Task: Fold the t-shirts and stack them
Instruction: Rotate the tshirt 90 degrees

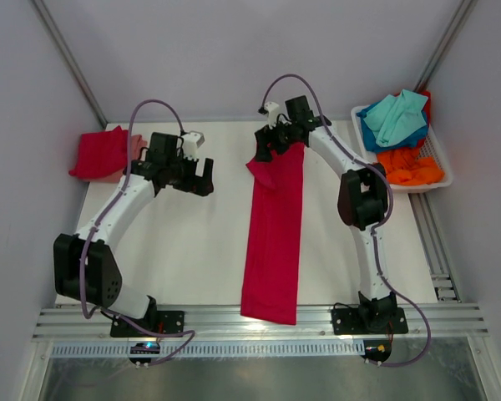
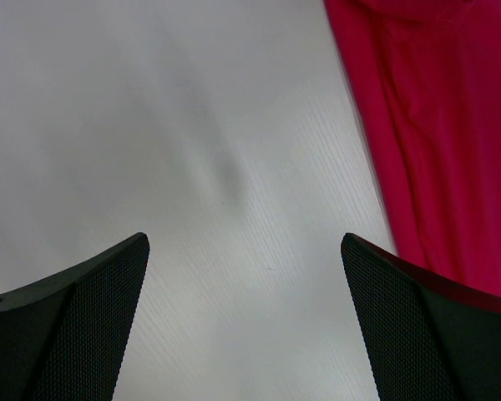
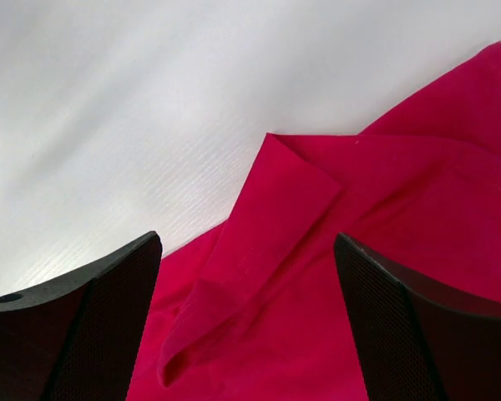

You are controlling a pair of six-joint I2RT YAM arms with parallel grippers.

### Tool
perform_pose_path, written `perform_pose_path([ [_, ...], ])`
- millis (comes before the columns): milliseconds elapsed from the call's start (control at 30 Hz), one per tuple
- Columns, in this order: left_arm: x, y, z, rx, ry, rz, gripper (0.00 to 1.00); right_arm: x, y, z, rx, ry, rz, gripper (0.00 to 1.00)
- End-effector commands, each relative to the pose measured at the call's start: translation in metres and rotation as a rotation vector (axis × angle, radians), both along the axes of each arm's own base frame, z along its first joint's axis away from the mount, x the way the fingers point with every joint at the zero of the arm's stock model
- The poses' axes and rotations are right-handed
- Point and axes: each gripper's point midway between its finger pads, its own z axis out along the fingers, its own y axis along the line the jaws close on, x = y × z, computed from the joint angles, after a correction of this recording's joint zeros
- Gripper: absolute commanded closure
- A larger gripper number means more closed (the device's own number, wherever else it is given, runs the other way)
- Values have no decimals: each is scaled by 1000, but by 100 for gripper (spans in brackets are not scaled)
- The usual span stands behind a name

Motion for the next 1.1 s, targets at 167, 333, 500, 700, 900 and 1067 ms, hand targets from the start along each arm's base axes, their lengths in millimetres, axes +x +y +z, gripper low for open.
perform_pose_path([
  [167,10,-1,13,-4,-34,-7,1,-10,15,-25,13,84,42,14],
  [333,10,-1,12,-3,-29,-8,1,-8,16,-31,10,87,39,14],
  [500,9,-1,10,-5,-24,-10,1,-7,16,-35,8,84,40,14],
  [700,9,-2,10,-9,-23,-14,1,-8,16,-46,2,106,41,14],
  [900,8,-4,10,-14,-20,-21,1,-9,16,-51,0,117,42,14],
  [1067,8,-4,11,-17,-20,-21,1,-9,16,-55,0,126,41,14],
])
